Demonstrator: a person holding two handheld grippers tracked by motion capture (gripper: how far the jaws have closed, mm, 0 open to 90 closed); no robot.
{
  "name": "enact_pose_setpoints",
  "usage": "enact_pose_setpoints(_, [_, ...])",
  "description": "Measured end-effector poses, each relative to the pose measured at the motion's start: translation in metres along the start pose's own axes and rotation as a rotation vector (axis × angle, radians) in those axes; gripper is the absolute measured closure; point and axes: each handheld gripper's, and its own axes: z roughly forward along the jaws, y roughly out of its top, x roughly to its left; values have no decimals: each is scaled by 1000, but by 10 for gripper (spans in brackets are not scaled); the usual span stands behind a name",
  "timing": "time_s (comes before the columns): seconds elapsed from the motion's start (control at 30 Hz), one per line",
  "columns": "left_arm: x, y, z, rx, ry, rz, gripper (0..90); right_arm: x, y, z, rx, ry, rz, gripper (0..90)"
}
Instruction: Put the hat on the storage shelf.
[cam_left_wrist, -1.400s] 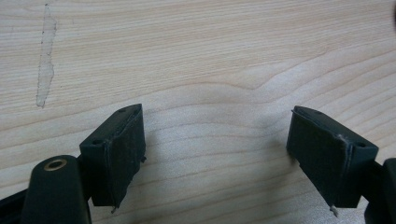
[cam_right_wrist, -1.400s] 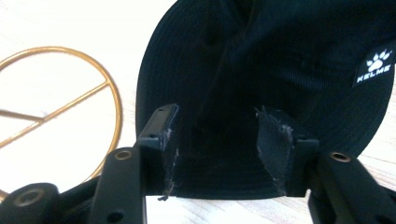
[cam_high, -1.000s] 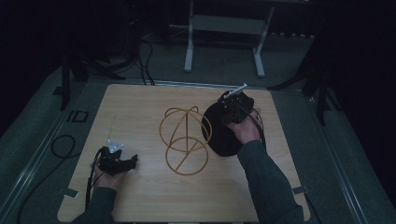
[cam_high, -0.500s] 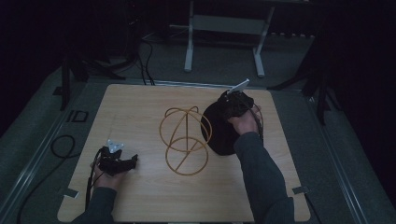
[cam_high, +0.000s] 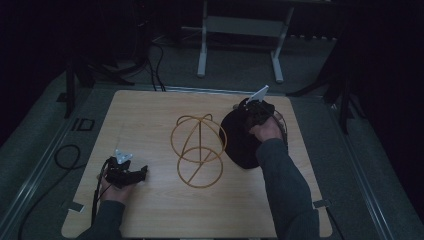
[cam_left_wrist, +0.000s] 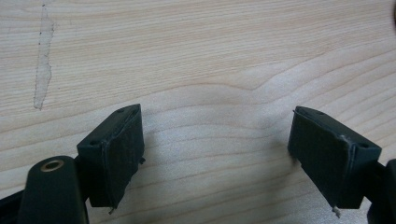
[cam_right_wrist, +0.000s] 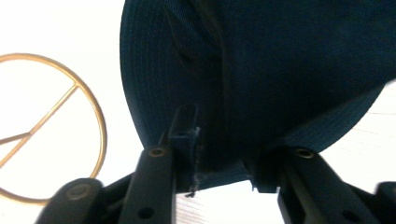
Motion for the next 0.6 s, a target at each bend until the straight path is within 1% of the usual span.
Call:
enact_pose_setpoints(0.1, [0, 0, 0, 0, 0, 0, 188, 3, 2, 7, 14, -15, 8, 594])
enact_pose_setpoints(0.2, [0, 0, 0, 0, 0, 1, 188, 2, 4, 11, 21, -24, 18, 601])
enact_pose_setpoints(0.3, [0, 0, 0, 0, 0, 1, 188, 0, 5, 15, 39, -44, -5, 666])
enact_pose_setpoints(0.33, [0, 0, 0, 0, -1, 0, 188, -1, 5, 16, 38, -43, -7, 680])
enact_pose_setpoints(0.43, [0, 0, 0, 0, 0, 1, 188, -4, 5, 17, 35, -22, -6, 758])
enact_pose_setpoints(0.5, [0, 0, 0, 0, 0, 1, 188, -7, 4, 19, 33, -3, -12, 832])
enact_pose_setpoints(0.53, [0, 0, 0, 0, 0, 0, 188, -8, 3, 19, 27, 1, -11, 855])
enact_pose_setpoints(0.6, [0, 0, 0, 0, 0, 1, 188, -11, 2, 19, 20, -5, -22, 870])
